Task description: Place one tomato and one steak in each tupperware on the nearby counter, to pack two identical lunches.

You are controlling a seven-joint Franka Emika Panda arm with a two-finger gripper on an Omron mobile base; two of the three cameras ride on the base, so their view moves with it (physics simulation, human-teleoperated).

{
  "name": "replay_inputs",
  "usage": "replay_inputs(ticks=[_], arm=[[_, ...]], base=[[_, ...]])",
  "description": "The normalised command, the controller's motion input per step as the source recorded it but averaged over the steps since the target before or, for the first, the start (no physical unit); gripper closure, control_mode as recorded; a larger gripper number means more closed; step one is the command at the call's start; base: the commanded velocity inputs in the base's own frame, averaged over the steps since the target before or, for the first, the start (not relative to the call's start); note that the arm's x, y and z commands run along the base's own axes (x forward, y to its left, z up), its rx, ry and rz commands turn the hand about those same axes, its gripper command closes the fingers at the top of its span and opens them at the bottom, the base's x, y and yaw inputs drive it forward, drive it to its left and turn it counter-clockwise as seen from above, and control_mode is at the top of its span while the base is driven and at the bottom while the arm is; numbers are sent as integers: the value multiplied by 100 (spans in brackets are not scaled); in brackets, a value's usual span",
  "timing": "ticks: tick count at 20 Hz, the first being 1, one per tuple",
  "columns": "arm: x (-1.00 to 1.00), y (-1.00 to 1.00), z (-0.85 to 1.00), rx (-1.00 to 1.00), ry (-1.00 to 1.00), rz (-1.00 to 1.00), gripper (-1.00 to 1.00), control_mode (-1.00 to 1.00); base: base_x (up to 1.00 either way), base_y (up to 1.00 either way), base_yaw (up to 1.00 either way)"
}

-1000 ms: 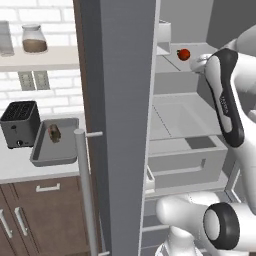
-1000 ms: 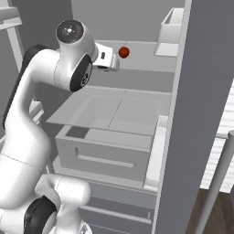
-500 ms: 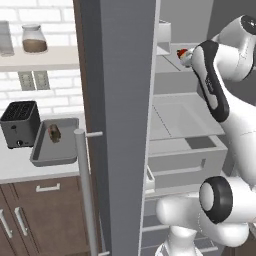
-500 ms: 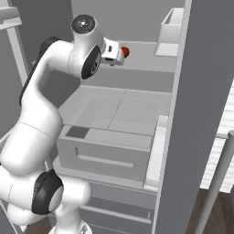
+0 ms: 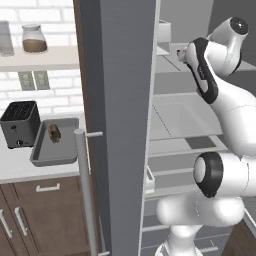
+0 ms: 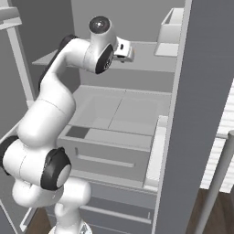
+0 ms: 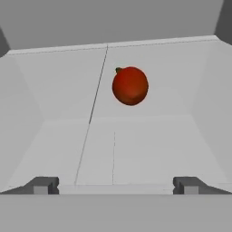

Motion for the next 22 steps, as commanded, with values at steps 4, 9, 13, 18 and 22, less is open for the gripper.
replay_inputs(ticks=[4, 9, 13, 18, 22], arm=[[41, -9, 0, 0, 0, -1, -100, -100], [42, 0, 0, 0, 0, 0, -100, -100], [46, 0, -13, 0, -1, 0, -100, -100], [42, -5, -23, 0, -7, 0, -100, -100], [42, -19, -7, 0, -15, 0, -100, -100]], base=[[0, 0, 0], [0, 0, 0], [0, 0, 0], [0, 0, 0], [0, 0, 0]])
